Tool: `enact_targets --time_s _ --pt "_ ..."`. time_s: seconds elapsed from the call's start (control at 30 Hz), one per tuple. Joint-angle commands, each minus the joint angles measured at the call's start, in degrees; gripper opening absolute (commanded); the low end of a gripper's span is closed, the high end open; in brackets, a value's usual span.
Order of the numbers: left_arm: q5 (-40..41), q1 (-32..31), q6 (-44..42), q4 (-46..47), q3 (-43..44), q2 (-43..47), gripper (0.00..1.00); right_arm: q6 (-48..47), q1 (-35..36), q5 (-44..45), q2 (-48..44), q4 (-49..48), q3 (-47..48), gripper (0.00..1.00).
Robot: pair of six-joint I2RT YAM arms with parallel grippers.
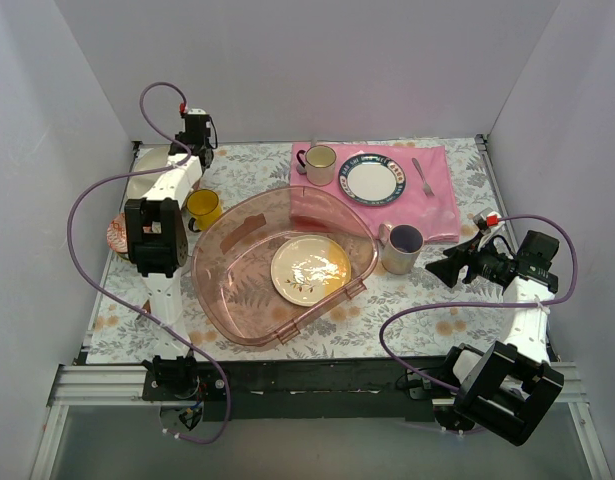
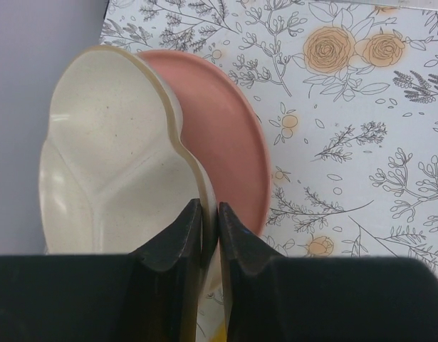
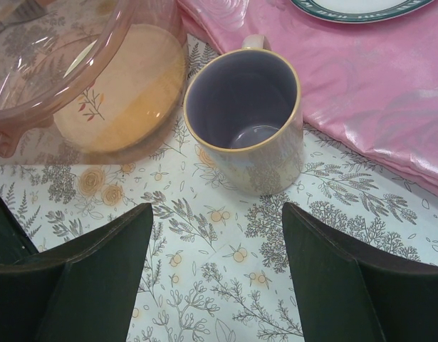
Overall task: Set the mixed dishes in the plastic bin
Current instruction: Pick up the plate at the center of the board.
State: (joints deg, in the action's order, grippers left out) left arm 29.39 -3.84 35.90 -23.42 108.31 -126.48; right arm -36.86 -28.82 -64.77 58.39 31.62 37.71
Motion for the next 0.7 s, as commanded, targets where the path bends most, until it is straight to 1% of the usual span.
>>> enact_targets --time_s 0.0,0.67 --pt "2.2 -0.9 -3.6 7.0 1.4 11.5 0.0 -1.2 -0.2 -2.1 -0.4 0.8 2.2 0.81" --pt "2.3 -4.8 -10.1 11.4 0.6 19.7 0.0 -1.3 -0.2 -2.4 -1.1 1.1 2.1 0.81"
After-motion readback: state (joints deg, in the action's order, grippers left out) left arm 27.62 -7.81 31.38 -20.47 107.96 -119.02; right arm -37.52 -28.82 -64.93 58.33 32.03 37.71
